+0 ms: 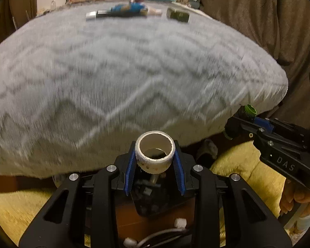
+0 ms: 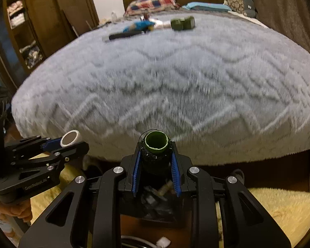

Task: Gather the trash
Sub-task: 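Lower the held bottle and tape roll past the bed edge toward the bin, then open both grippers to drop the bottle and tape roll into the bin, then raise both grippers back over the items on the bed, then grasp the black tube with left gripper while right grasps the green lotion bottle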

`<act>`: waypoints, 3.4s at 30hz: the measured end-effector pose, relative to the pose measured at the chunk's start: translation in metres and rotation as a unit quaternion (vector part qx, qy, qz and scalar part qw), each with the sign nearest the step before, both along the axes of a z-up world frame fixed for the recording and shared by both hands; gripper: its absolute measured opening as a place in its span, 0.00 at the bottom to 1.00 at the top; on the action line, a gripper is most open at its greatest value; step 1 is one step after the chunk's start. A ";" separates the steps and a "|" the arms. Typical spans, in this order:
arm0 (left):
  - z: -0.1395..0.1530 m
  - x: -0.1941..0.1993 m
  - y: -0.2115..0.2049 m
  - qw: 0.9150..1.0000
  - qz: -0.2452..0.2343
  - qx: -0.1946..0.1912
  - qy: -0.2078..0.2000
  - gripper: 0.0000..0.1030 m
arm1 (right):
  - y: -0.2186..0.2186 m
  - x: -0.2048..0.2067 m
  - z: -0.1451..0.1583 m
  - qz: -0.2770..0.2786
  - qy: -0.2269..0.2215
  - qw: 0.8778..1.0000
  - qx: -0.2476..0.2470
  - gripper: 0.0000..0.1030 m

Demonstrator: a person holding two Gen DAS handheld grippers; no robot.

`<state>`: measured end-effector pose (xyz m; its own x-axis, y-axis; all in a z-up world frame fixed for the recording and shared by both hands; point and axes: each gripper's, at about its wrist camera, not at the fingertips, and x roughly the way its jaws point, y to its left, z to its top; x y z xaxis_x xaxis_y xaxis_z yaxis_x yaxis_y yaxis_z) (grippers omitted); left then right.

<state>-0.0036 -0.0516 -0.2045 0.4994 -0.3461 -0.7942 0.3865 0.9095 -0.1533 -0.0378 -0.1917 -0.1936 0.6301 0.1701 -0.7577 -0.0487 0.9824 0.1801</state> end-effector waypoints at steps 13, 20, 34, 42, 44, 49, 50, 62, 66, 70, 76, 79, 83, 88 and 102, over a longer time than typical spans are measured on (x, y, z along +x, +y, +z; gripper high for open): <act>-0.085 -0.009 -0.012 0.995 -0.021 0.043 0.090 0.31 | 0.009 0.003 -0.071 0.012 0.086 0.996 -0.002 0.26; -0.105 0.000 -0.020 0.992 -0.025 0.054 0.115 0.31 | 0.010 0.012 -0.095 0.018 0.117 0.993 0.008 0.26; -0.104 0.009 -0.014 0.992 -0.015 0.049 0.119 0.43 | 0.003 0.029 -0.081 -0.006 0.112 0.994 0.004 0.33; -0.075 0.003 -0.009 0.996 -0.001 0.047 0.078 0.52 | -0.010 0.019 -0.044 -0.024 0.068 0.997 0.009 0.57; -0.066 0.002 -0.004 0.997 0.006 0.041 0.065 0.56 | -0.014 0.014 -0.034 -0.031 0.055 0.998 0.012 0.65; -0.035 -0.002 0.008 0.999 0.025 0.027 0.031 0.67 | -0.018 0.007 -0.010 -0.047 0.022 0.999 0.016 0.82; -0.030 -0.002 0.009 0.999 0.027 0.024 0.027 0.67 | -0.019 0.007 -0.004 -0.050 0.016 0.999 0.015 0.82; 0.046 0.026 0.037 0.996 0.064 0.020 -0.064 0.77 | -0.034 0.025 0.061 -0.073 -0.066 0.995 -0.014 0.88; 0.057 0.048 0.041 0.993 0.074 0.027 -0.082 0.79 | -0.039 0.048 0.080 -0.080 -0.083 0.993 -0.029 0.89; 0.065 0.083 0.044 0.991 0.085 0.037 -0.091 0.81 | -0.043 0.082 0.091 -0.086 -0.086 0.992 -0.029 0.89; 0.076 0.135 0.048 0.988 0.099 0.061 -0.105 0.87 | -0.043 0.127 0.096 -0.086 -0.078 0.993 -0.021 0.89; 0.079 0.165 0.045 0.987 0.094 0.069 -0.112 0.89 | -0.042 0.146 0.095 -0.084 -0.076 0.993 -0.020 0.89; 0.077 0.198 0.038 0.988 0.077 0.085 -0.108 0.89 | -0.043 0.174 0.093 -0.088 -0.065 0.994 -0.025 0.89; 0.071 0.236 0.029 0.989 0.048 0.102 -0.097 0.90 | -0.046 0.200 0.088 -0.093 -0.051 0.994 -0.025 0.89; 0.060 0.289 -0.017 0.981 -0.077 0.143 -0.109 0.91 | -0.041 0.252 0.077 -0.089 -0.031 0.995 -0.031 0.89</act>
